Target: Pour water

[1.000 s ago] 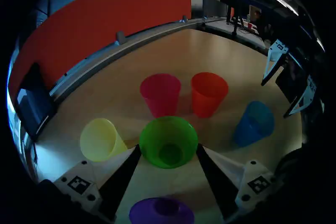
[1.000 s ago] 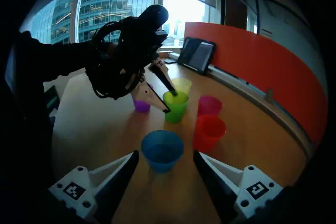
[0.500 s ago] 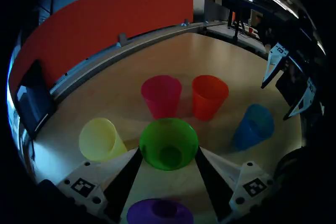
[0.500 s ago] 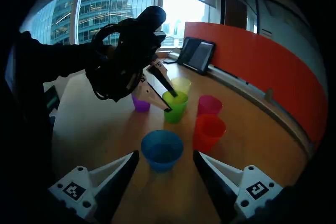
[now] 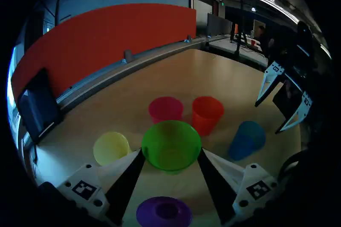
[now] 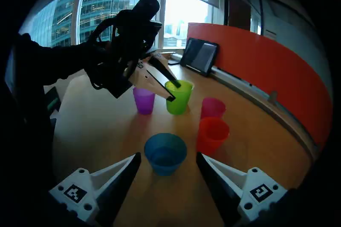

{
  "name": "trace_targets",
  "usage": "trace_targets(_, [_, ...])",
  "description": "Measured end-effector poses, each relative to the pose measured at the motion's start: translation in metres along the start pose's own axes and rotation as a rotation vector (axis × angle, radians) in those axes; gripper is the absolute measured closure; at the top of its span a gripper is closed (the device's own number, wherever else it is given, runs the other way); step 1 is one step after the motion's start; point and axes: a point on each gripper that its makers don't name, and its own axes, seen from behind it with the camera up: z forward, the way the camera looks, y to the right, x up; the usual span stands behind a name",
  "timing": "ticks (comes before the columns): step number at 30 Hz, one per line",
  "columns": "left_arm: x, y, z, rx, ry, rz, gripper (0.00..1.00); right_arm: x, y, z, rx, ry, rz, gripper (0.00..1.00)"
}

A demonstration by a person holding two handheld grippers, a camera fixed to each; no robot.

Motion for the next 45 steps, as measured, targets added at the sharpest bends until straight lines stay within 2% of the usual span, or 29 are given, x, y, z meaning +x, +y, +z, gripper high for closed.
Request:
trace_targets(21, [0.034, -0.004, -0.048, 0.048, 0.153, 0.016, 0.14, -0.008, 0.003, 0.004, -0.004, -0.02, -0.002, 0.0])
trace_targets(45, [0.059, -0.003, -0.093, 0.075, 0.27, 0.004, 0.14, -0.028, -0.002, 0.018, 0.019, -0.057, 0.015, 0.0])
